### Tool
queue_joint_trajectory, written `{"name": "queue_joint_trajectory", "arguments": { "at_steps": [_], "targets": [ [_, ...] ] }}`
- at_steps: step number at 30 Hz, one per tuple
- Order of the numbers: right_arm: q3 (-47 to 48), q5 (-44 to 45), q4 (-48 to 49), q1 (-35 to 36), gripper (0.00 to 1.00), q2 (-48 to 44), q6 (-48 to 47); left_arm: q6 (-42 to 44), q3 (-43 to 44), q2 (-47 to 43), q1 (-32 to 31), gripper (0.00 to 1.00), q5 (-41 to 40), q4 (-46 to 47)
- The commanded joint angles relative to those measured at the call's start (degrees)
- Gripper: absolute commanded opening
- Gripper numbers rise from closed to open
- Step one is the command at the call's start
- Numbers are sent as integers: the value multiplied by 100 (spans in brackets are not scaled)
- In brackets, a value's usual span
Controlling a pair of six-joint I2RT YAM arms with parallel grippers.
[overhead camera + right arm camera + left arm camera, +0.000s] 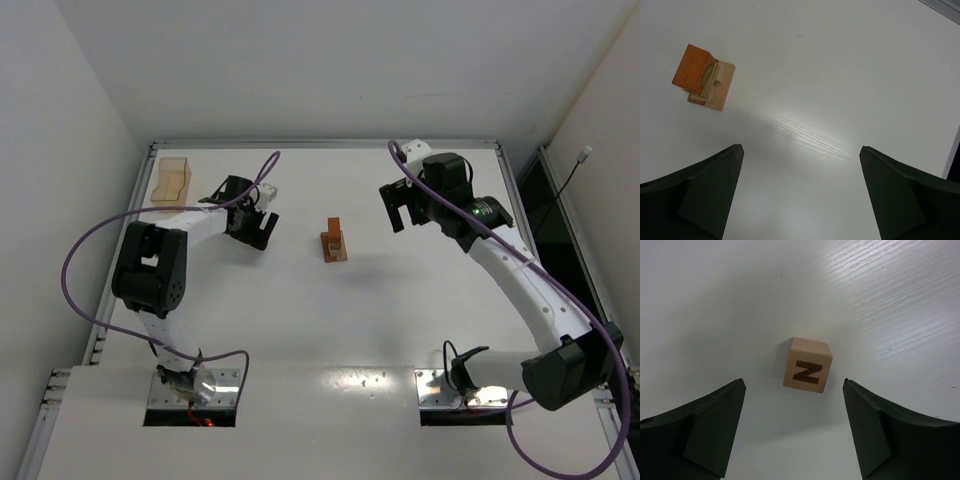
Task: Build the wood block tower
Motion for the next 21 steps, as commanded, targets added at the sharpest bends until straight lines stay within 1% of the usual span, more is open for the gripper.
{"name": "queue_joint_trajectory", "arguments": {
  "at_steps": [1, 5, 7, 10, 11, 13, 14, 16, 17, 21],
  "targets": [
    [36, -208, 238, -107, 100, 35, 69, 354, 272, 197, -50, 76, 285, 329],
    [36, -208, 238, -213, 100, 35, 69, 459, 501, 391, -50, 68, 425, 329],
    [36, -269, 238, -213, 100, 35, 121, 459, 554, 444, -50, 65, 504, 329],
    [-17, -339, 238, -266, 100, 35, 122, 459, 642, 506, -102, 57, 609, 267],
    [-17, -392, 238, -266, 100, 35, 122, 459, 642, 506, -102, 52, 610, 267],
    [-17, -392, 238, -266, 100, 35, 122, 459, 642, 454, -155, 47, 610, 214],
    [-17, -392, 238, -266, 100, 35, 122, 459, 581, 453, -155, 41, 610, 214],
    [-17, -392, 290, -266, 100, 35, 122, 459, 519, 331, -155, 37, 610, 162],
    [-17, -392, 290, -266, 100, 35, 122, 459, 519, 330, -155, 31, 610, 109],
    [-17, -392, 290, -266, 100, 35, 122, 459, 466, 119, -155, 26, 610, 4]
  ]
}}
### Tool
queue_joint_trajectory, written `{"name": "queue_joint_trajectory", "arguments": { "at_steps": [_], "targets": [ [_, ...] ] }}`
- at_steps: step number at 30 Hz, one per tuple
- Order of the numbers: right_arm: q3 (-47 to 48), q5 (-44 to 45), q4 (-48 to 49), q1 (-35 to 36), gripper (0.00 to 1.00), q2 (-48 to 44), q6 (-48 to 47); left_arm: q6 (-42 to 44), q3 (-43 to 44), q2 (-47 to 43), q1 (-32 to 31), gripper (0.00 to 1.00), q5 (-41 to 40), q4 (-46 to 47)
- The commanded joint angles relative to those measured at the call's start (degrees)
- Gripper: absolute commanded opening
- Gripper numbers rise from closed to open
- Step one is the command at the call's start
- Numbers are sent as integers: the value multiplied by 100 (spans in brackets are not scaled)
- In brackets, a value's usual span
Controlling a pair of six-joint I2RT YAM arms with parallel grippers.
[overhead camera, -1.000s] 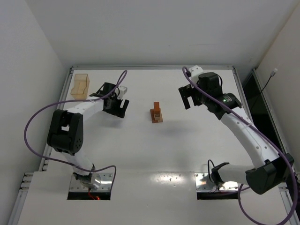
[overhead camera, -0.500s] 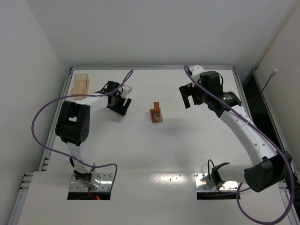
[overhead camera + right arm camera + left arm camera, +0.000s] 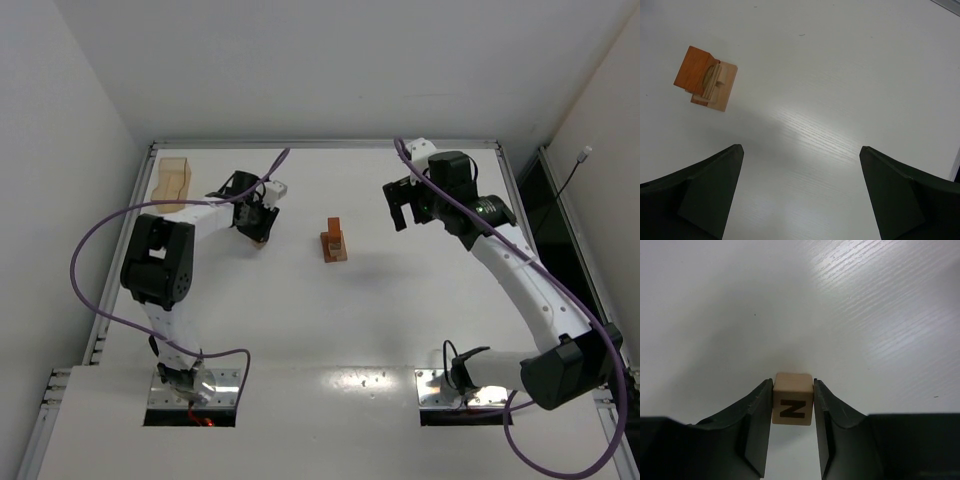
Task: Build the wood block tower
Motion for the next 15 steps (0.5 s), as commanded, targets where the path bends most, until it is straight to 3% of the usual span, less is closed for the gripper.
{"name": "queue_joint_trajectory", "arguments": {
  "at_steps": [1, 6, 10, 15],
  "targets": [
    [-17, -84, 284, -87, 100, 9, 96, 62, -60, -403, -44, 23, 107, -75],
    [-17, -84, 284, -87, 100, -96, 96, 62, -175, -508, -44, 2, 107, -76],
    [-69, -84, 284, -87, 100, -149, 96, 9, -123, -658, -44, 0, 107, -180],
    [-122, -137, 337, -140, 100, -201, 96, -44, 709, -773, -166, 0, 230, -734]
  ]
}}
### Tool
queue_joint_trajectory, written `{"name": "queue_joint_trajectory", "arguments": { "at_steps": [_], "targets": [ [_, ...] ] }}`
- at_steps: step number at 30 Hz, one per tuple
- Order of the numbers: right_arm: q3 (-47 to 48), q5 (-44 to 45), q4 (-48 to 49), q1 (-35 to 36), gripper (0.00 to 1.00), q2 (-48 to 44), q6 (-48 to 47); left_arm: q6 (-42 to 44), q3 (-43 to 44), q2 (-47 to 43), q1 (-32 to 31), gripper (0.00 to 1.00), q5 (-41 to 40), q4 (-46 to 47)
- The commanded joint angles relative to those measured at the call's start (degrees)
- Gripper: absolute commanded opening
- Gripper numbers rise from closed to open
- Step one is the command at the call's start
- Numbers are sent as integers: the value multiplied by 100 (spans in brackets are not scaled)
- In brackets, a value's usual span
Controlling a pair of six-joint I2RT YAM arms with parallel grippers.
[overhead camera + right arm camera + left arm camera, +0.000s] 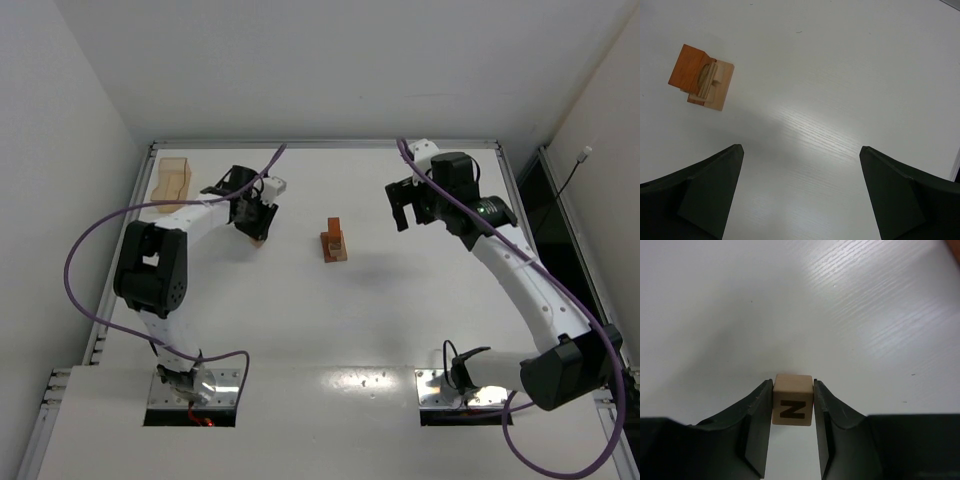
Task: Build the wood block tower
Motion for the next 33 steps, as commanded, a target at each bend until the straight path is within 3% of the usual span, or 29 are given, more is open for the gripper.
{"name": "queue_joint_trajectory", "arguments": {
  "at_steps": [1, 7, 12, 23, 33],
  "targets": [
    [-41, -89, 295, -35, 100, -184, 94, 56, 849, -423, -245, 0, 167, -456],
    [-41, -194, 365, -35, 100, -184, 94, 268, 2465, -81, -562, 0, 544, -1468],
    [-41, -177, 365, -149, 100, -184, 207, 250, 3311, 279, -764, 0, 1097, -2084],
    [12, -659, 190, -1010, 100, 53, 858, 312, 5155, 1167, -1493, 0, 1573, -3200],
    [64, -915, 190, -1257, 100, 114, 972, 225, 5254, 1326, -1968, 0, 1274, -3271]
  ]
}}
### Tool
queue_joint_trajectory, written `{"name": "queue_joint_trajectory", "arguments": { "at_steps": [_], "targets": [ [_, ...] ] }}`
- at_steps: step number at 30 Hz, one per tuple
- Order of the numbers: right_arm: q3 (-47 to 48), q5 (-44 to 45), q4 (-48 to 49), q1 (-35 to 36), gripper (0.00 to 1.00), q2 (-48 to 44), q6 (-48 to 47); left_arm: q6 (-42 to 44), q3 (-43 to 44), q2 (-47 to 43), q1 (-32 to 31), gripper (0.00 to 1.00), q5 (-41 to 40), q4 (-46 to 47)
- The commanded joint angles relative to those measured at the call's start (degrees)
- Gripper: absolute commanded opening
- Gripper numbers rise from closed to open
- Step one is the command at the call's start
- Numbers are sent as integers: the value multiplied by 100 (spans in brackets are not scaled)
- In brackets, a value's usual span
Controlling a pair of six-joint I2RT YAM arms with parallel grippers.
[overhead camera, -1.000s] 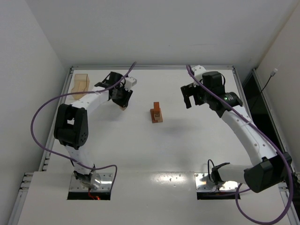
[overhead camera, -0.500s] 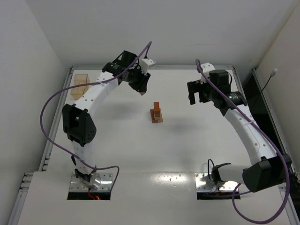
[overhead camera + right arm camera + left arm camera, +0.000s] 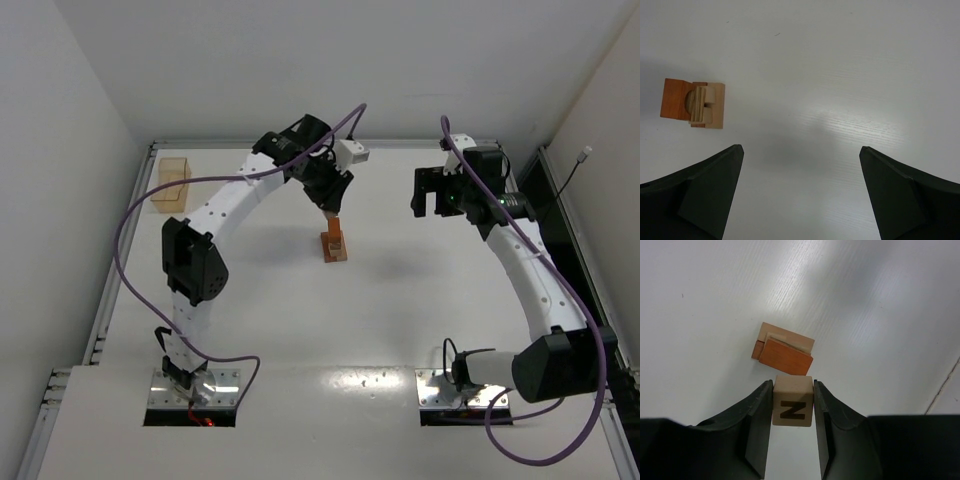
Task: Build the wood block tower
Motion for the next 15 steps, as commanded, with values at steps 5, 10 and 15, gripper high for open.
{"name": "queue_joint_trajectory", "arguments": {
  "at_steps": [5, 10, 15],
  "targets": [
    [91, -238, 115, -39, 100, -4, 113, -185, -9, 76, -308, 0, -237, 87],
    [143, -238, 115, -39, 100, -4, 113, -299, -159, 76, -413, 0, -430, 289],
    [143, -238, 115, -39, 100, -4, 61, -352, -159, 190, -414, 0, -492, 289]
  ]
}}
